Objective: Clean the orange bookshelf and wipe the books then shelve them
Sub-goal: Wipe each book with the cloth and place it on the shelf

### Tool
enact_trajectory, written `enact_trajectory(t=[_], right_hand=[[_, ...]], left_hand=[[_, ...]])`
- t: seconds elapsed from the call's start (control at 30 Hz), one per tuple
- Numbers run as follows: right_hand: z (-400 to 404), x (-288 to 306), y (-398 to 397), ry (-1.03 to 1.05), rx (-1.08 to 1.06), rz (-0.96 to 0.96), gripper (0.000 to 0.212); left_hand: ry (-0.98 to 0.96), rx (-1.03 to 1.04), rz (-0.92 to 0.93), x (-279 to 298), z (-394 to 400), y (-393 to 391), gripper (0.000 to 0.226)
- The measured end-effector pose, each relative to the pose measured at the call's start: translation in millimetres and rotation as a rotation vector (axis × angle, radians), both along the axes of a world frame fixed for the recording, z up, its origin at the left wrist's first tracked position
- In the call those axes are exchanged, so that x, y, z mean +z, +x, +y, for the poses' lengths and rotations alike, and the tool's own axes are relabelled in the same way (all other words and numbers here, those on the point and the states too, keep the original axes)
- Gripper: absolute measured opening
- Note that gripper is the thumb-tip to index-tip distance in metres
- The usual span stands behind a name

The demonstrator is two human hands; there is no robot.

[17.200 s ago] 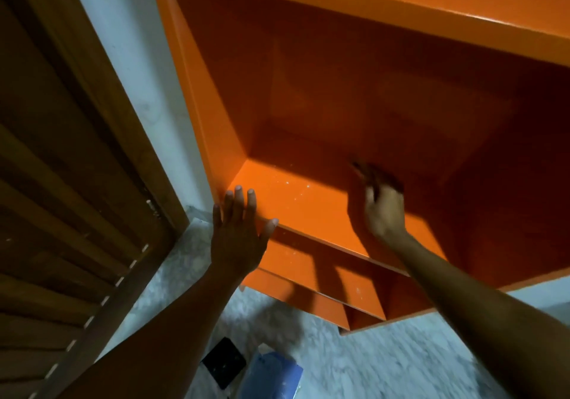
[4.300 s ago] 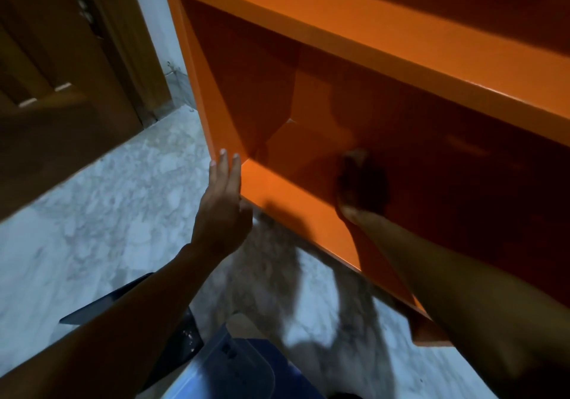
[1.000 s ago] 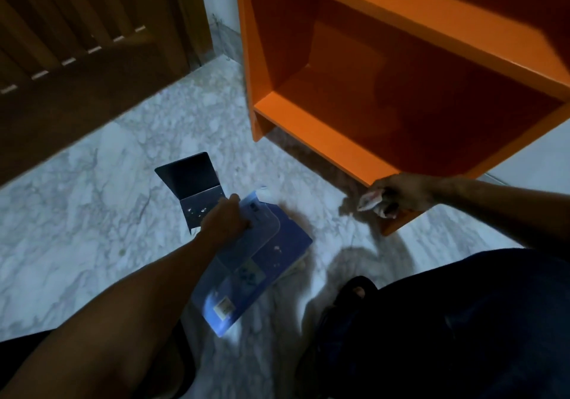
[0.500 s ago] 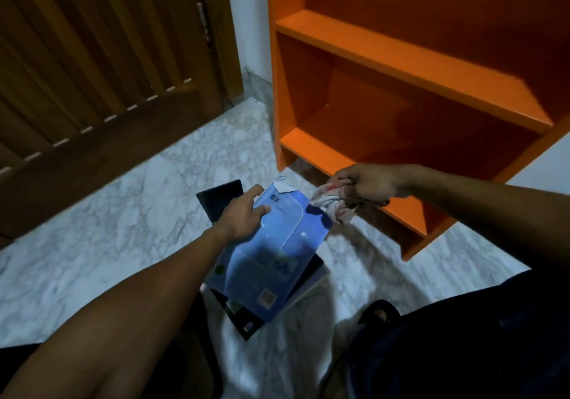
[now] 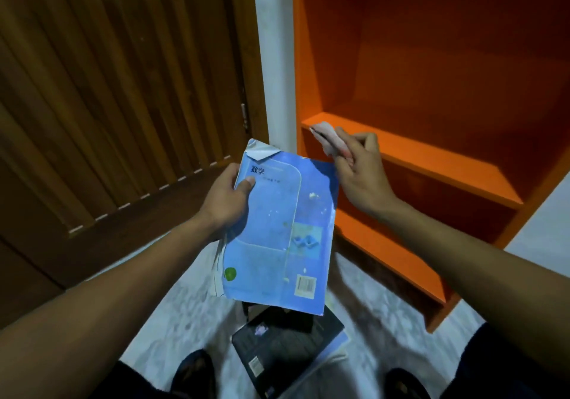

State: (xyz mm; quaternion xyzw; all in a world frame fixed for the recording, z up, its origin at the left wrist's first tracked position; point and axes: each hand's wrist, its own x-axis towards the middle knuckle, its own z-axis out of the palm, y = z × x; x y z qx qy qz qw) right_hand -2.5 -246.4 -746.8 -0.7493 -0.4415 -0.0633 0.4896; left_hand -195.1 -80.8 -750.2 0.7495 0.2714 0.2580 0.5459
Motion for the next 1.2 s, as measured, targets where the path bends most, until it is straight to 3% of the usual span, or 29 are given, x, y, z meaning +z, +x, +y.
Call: enact_trajectory(t=[0.17, 0.27, 0.5, 0.57, 0.7, 0.9, 1.03, 1.2], right_hand=[[3.6, -26.2, -23.6, -0.242, 0.147, -0.389, 0.069], [-4.9, -47.0, -29.3, -0.283, 0.283, -0.45, 0.075], [-49.0, -86.7, -53.7, -0.358, 0.61, -0.527, 0.055], [-57.9, -84.9, -63.9, -0.416, 0.73, -0.53, 0.061], [-60.9, -65.3, -71.4, -0.462, 0.78, -0.346, 0.055], [-40.2, -26.7, -47.6, -0.33, 0.627, 0.044, 0.059], [-28.0, -2.8, -43.9, -0.148, 0.564, 0.352, 0.04], [-17.8, 16.5, -36.6, 0.089, 0.29, 0.402, 0.038]], left_hand=[[-0.203, 0.068, -0.118, 1.4, -11.0, -5.0, 0.011], [-0.252, 0.118, -0.144, -1.9, -8.3, -2.0, 0.01], [-0.329, 0.172, -0.231, 1.2, 3.2, 7.2, 0.011], [-0.338, 0.162, -0.213, 0.8, 8.0, 9.1, 0.011], [-0.37, 0.139, -0.2, -3.2, 14.9, 19.0, 0.011], [-0.406, 0.16, -0.235, -4.1, 12.8, 36.9, 0.012], [-0.402, 0.162, -0.242, -3.7, 11.0, 39.2, 0.013], [-0.408, 0.097, -0.222, -7.6, 1.9, 32.8, 0.017]])
